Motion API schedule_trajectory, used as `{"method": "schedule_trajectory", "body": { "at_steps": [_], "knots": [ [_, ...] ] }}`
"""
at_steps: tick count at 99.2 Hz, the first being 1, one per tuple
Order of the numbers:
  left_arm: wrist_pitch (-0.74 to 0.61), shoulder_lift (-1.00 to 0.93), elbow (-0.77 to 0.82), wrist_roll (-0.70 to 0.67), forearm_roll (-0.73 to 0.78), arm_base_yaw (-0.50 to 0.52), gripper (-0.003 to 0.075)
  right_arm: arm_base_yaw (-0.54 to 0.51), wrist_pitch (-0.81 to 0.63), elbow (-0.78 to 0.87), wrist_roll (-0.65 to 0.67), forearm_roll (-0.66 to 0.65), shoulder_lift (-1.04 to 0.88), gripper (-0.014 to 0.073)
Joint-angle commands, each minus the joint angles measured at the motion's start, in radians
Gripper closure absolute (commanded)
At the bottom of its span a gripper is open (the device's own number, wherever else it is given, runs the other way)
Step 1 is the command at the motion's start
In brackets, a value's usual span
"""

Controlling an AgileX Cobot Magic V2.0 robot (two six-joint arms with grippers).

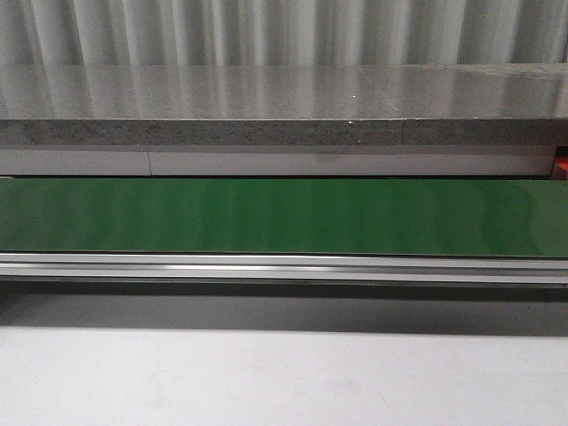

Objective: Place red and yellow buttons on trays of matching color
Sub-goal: 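Carry the red button into the red tray and release it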

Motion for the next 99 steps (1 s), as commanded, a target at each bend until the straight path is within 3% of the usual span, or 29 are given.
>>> {"method": "schedule_trajectory", "body": {
  "at_steps": [1, 24, 25, 54, 79, 99],
  "knots": [
    [-0.076, 0.008, -0.024, -0.001, -0.016, -0.007, 0.0726, -0.085, -0.050, -0.042, -0.004, -0.007, -0.024, 0.0452],
    [-0.076, 0.008, -0.024, -0.001, -0.016, -0.007, 0.0726, -0.238, -0.081, -0.041, 0.010, -0.006, 0.061, 0.0452],
    [-0.076, 0.008, -0.024, -0.001, -0.016, -0.007, 0.0726, -0.264, -0.210, -0.041, 0.014, 0.019, 0.253, 0.0452],
    [-0.076, 0.008, -0.024, -0.001, -0.016, -0.007, 0.0726, -0.265, -0.240, -0.041, 0.015, 0.019, 0.307, 0.0444],
    [-0.076, 0.008, -0.024, -0.001, -0.016, -0.007, 0.0726, -0.265, -0.261, -0.042, 0.015, 0.019, 0.307, 0.0172],
    [-0.076, 0.008, -0.024, -0.001, -0.016, -0.007, 0.0726, -0.265, -0.284, -0.045, 0.015, 0.019, 0.276, 0.0147]
  ]
}}
